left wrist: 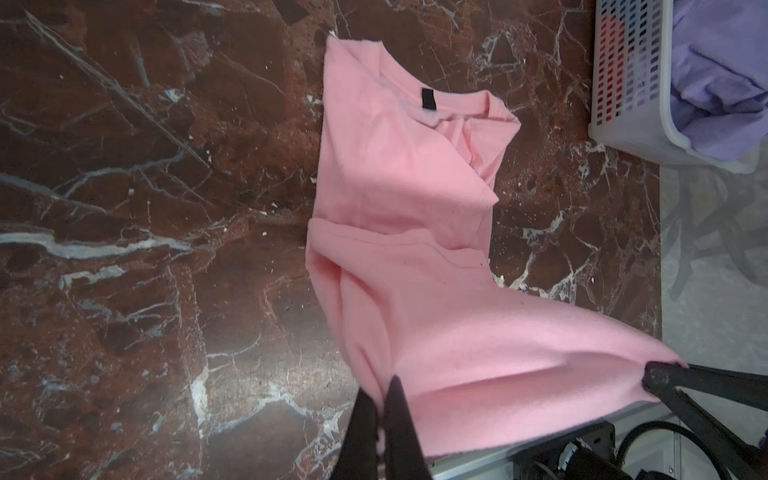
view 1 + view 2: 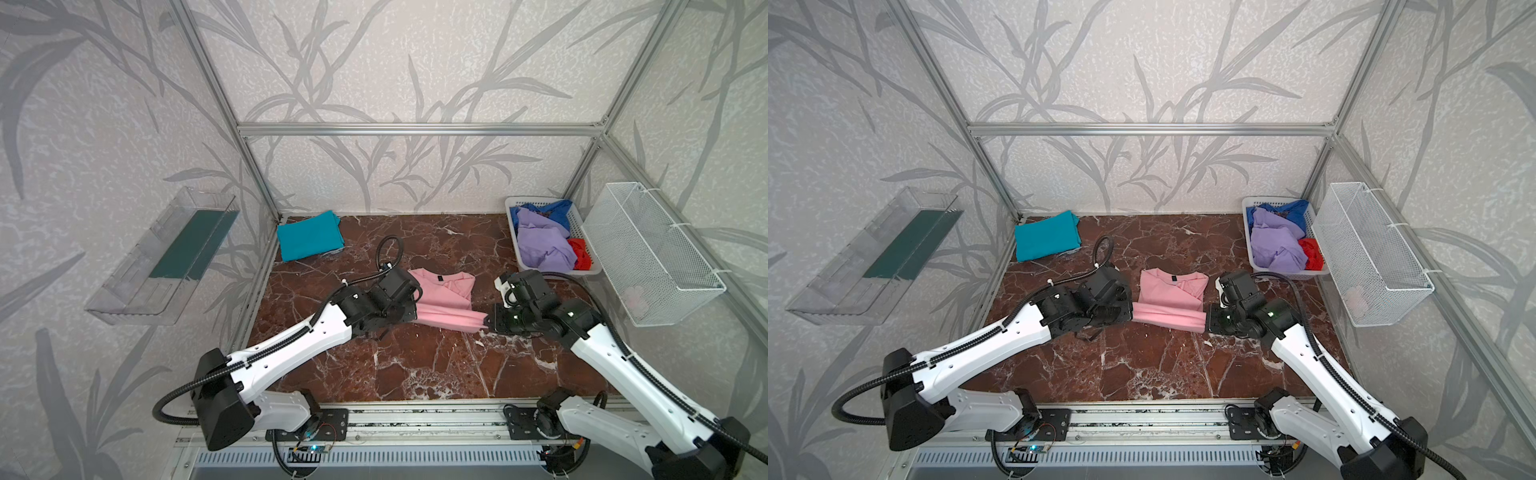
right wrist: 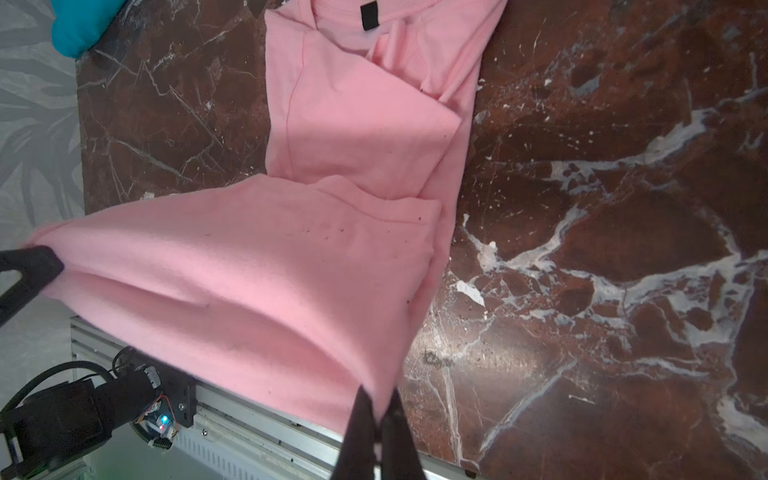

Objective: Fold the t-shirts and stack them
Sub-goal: 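Grasp the folded edge with both grippers and fold it away over the collar, then release the folded pink bundle and lift both grippers away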

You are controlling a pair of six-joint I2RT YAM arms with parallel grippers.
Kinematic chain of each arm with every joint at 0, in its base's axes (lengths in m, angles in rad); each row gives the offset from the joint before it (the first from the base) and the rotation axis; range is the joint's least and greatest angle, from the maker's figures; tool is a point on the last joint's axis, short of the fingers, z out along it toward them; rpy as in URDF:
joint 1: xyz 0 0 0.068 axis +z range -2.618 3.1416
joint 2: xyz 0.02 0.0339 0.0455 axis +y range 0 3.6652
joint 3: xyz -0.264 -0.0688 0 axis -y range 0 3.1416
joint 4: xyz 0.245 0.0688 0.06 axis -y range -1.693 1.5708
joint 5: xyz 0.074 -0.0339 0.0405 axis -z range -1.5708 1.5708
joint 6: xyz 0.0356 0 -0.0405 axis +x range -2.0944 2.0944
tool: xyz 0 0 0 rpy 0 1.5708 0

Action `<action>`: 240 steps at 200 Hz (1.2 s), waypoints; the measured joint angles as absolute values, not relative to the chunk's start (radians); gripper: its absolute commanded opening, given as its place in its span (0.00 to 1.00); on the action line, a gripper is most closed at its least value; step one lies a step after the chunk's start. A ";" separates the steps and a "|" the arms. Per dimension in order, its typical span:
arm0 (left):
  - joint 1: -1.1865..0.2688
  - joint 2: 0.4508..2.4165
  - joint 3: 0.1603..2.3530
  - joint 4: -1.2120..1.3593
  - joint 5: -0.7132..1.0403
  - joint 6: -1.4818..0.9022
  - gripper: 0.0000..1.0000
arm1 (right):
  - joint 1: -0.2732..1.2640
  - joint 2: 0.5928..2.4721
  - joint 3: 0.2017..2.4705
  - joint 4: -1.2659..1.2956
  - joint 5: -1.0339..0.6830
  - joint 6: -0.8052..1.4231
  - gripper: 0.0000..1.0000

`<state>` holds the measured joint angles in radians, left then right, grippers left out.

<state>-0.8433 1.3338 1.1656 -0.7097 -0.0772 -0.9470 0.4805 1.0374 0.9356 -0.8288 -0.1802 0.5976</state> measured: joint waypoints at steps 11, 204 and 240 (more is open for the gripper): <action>-0.806 1.357 1.177 -0.695 -0.068 -0.924 0.00 | 0.457 1.076 0.948 -0.803 -0.185 0.590 0.00; -0.476 2.198 1.776 -0.606 0.179 -0.723 0.07 | 0.227 1.940 1.288 -0.415 -0.288 0.540 0.10; -0.453 2.302 1.929 -0.641 0.204 -0.703 0.37 | 0.221 1.964 1.362 -0.418 -0.253 0.523 0.38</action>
